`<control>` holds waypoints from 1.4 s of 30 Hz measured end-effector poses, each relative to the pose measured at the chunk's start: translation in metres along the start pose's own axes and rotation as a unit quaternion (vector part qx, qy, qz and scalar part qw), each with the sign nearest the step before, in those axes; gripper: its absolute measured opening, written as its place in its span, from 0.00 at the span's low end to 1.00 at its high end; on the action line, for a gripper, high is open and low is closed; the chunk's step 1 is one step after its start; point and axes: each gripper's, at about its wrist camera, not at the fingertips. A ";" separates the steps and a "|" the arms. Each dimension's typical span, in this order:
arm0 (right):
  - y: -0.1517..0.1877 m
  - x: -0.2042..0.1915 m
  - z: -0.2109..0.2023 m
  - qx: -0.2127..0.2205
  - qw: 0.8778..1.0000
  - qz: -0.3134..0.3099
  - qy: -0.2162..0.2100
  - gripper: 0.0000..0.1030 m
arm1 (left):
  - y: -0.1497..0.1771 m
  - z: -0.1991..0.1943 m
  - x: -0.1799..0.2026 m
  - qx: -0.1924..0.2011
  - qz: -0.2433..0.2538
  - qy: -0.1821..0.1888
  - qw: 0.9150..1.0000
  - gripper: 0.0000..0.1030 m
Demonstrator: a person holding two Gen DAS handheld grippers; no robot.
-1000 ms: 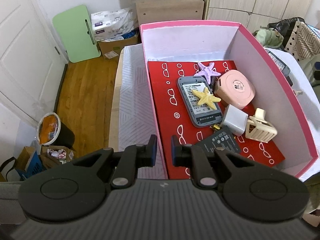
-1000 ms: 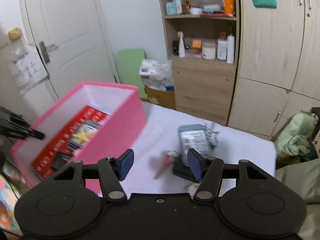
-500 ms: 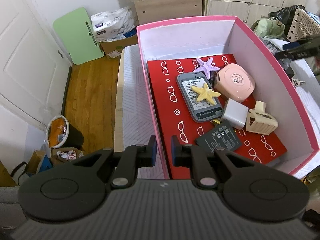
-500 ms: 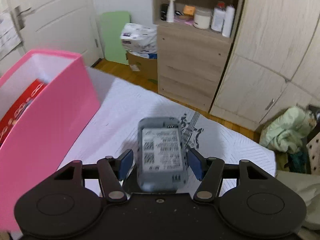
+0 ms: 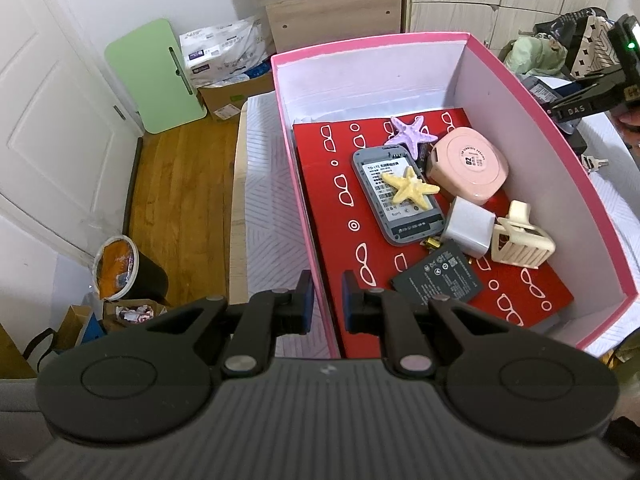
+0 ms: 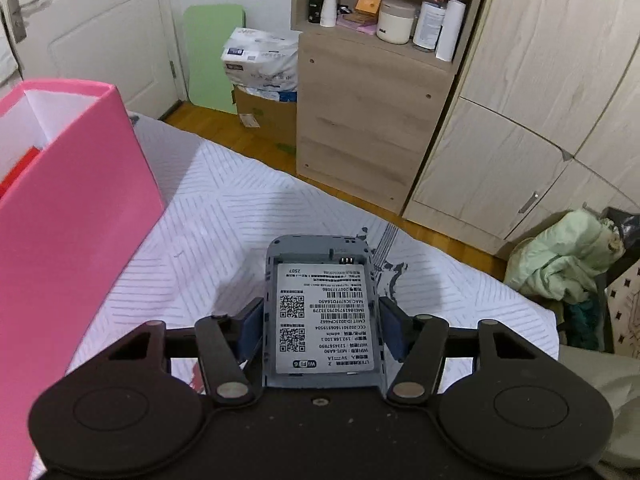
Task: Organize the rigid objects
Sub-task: 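Return the right gripper to the table and grasp the grey router, then carry the grey router into the box and release it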
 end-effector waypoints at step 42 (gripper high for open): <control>-0.049 -0.169 -0.108 0.012 0.969 -0.012 -0.246 0.63 | 0.014 -0.012 -0.006 0.044 -0.011 0.020 0.999 0.12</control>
Point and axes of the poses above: each gripper's, at about its wrist camera, not at the fingertips, and z roughly the way its jaws point, x to its right, y to its underside, and after that the axes turned 2 degrees about z, right-handed
